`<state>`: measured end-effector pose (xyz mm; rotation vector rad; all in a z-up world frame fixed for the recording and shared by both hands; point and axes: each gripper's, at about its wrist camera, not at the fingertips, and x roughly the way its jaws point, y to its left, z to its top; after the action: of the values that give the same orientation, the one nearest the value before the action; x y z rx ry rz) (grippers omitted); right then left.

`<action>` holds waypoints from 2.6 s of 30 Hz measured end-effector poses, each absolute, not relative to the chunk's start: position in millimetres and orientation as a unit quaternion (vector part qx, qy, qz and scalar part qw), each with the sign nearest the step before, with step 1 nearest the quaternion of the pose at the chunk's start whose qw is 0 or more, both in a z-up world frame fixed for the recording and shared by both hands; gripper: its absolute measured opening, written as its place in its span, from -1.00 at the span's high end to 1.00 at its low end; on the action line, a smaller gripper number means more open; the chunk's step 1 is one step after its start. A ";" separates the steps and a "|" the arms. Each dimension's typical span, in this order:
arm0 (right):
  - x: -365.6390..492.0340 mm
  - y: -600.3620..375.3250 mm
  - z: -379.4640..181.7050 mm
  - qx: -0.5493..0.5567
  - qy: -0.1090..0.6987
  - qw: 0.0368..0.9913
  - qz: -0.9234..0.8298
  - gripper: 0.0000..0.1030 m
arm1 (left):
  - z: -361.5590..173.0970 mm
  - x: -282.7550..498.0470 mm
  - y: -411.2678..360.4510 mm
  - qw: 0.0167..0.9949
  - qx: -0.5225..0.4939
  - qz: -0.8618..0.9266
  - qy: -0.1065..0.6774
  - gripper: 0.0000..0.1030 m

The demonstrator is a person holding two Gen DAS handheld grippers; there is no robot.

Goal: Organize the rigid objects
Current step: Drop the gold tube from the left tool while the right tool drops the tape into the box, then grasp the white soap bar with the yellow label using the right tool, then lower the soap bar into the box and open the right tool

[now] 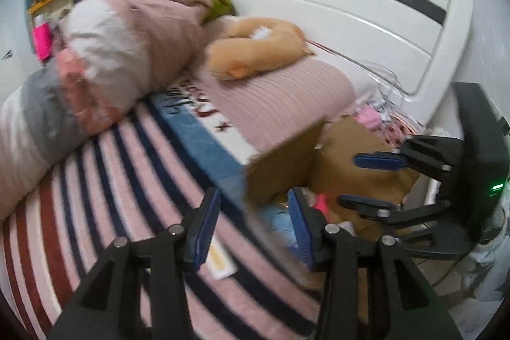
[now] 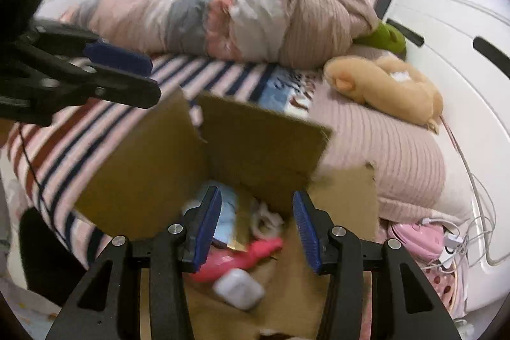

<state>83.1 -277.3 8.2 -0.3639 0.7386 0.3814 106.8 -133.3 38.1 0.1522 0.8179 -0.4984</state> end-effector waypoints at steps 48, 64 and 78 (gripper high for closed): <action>37.4 -94.8 -32.7 -0.139 0.317 0.897 0.274 0.39 | -13.5 49.9 39.2 0.889 -0.109 -0.290 0.338 -0.33; 31.3 -263.4 -2.9 -0.068 0.257 0.926 0.268 0.39 | 13.5 90.7 -167.3 0.852 -0.024 -0.364 0.377 0.37; 53.5 -307.1 -24.4 -0.044 0.331 0.911 0.243 0.38 | 7.8 97.7 -193.5 0.867 0.011 -0.316 0.385 -0.26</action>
<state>53.5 -307.1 -24.4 -0.0903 0.6821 0.5014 97.7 -193.5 7.8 0.0237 0.8065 -0.6625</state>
